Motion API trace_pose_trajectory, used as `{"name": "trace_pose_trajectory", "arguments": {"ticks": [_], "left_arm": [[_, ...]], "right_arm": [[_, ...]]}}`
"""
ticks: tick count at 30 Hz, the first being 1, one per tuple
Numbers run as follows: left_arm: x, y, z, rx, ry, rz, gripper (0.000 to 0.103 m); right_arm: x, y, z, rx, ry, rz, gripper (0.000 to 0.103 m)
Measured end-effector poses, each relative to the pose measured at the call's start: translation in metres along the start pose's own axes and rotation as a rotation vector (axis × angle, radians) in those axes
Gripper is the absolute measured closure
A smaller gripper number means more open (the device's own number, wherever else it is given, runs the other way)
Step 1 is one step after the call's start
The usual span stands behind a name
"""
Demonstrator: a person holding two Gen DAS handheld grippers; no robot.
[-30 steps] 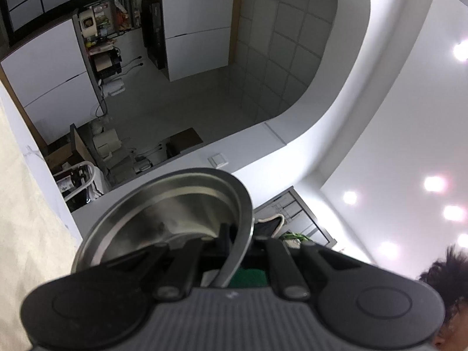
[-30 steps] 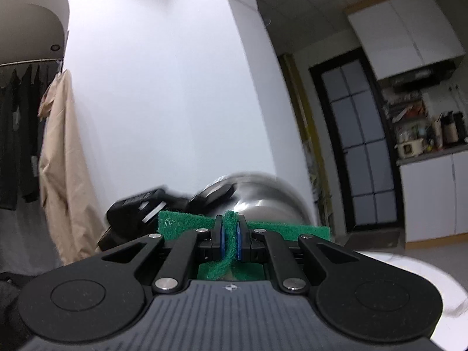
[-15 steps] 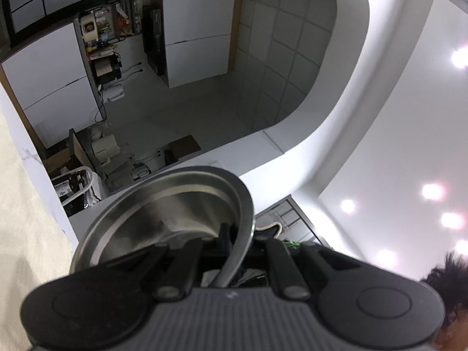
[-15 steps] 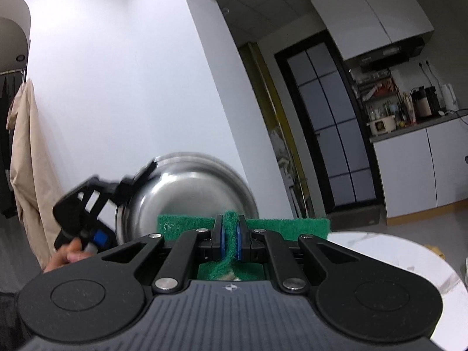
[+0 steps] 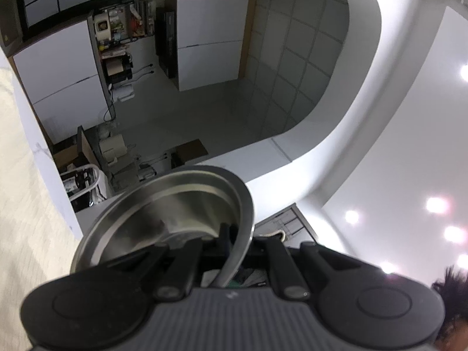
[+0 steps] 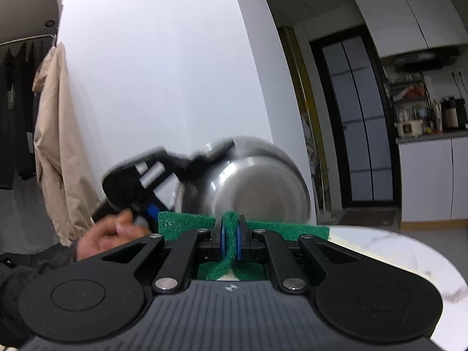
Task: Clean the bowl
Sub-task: 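Rotate the bowl with the left gripper while the right gripper keeps scrubbing with the pad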
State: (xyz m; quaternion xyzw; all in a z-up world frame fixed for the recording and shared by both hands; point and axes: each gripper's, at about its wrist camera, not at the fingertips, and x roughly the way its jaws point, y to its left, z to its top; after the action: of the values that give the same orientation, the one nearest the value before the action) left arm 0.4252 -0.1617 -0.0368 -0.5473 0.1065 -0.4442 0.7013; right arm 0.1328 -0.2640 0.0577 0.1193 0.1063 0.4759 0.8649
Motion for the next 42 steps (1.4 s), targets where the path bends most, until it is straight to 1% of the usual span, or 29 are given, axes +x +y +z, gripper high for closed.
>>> {"name": "trace_pose_trajectory", "arguments": {"ticks": [5,8,12,17,24,27,30,33,37,39,42], "left_arm": [[-0.001,-0.001,-0.002,0.0,0.017,-0.006,0.098],[0.0,-0.001,-0.002,0.004,0.024,-0.014,0.098],[0.002,-0.001,-0.001,0.008,0.024,-0.026,0.098],[0.001,0.001,0.001,-0.003,0.003,-0.047,0.098],[-0.001,0.004,0.002,-0.007,-0.016,-0.04,0.097],[-0.001,0.005,0.001,0.005,-0.009,-0.015,0.098],[-0.002,0.007,0.0,0.012,0.002,0.006,0.098],[-0.004,0.009,-0.002,0.009,0.007,0.013,0.098],[-0.007,0.008,-0.004,0.002,0.011,0.011,0.098],[-0.009,0.007,-0.003,0.004,0.011,0.005,0.098],[-0.01,0.006,-0.001,0.006,0.002,-0.007,0.098]], "right_arm": [[0.004,-0.011,0.018,-0.003,-0.046,-0.03,0.096],[0.003,-0.024,0.018,0.014,-0.06,-0.07,0.096],[-0.001,-0.037,0.01,0.043,-0.045,-0.108,0.096],[-0.002,-0.045,-0.003,0.057,-0.004,-0.124,0.096],[-0.001,-0.038,-0.021,0.062,0.049,-0.087,0.095],[-0.002,-0.03,-0.022,0.049,0.057,-0.062,0.095],[-0.003,-0.02,-0.019,0.037,0.056,-0.028,0.096],[-0.007,-0.01,-0.011,0.029,0.034,0.003,0.096],[-0.01,-0.005,0.0,0.015,-0.008,0.004,0.096],[-0.009,-0.009,0.006,0.019,-0.022,-0.016,0.096],[-0.005,-0.019,0.007,0.036,-0.021,-0.034,0.096]]}}
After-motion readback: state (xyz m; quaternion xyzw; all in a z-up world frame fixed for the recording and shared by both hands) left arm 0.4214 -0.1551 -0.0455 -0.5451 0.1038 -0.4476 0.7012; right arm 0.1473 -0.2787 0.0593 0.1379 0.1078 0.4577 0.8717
